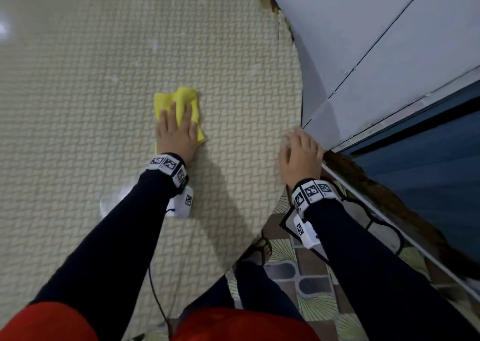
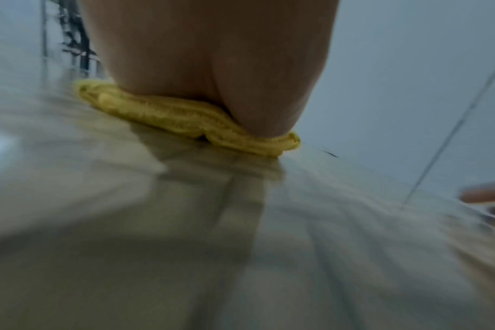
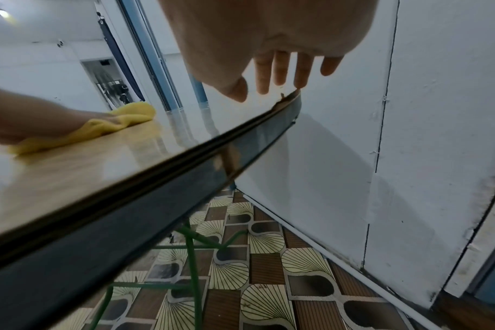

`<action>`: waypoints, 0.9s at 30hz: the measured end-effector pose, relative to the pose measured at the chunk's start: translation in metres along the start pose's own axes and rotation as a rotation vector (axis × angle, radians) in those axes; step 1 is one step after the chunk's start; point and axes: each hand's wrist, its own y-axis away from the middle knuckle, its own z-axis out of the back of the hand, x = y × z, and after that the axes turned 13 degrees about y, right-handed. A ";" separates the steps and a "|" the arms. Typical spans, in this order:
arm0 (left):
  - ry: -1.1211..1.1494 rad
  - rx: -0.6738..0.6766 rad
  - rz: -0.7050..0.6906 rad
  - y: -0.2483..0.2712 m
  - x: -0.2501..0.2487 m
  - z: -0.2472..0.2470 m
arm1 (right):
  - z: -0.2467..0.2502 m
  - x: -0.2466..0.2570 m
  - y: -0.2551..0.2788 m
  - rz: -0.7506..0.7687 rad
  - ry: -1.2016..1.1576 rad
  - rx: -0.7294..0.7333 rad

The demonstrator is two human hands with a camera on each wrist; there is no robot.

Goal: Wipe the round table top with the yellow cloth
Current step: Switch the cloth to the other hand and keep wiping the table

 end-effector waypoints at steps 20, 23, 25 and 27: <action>-0.056 0.177 -0.007 -0.038 -0.063 -0.017 | -0.020 -0.014 -0.019 0.108 0.043 0.111; -0.004 0.129 0.068 -0.008 -0.029 -0.004 | -0.018 -0.013 -0.020 0.108 0.031 0.089; -0.038 0.148 -0.006 0.027 -0.026 -0.011 | -0.018 -0.012 -0.021 0.105 0.005 0.088; -0.060 0.198 -0.099 0.058 -0.039 -0.024 | -0.017 -0.012 -0.023 0.098 -0.045 0.083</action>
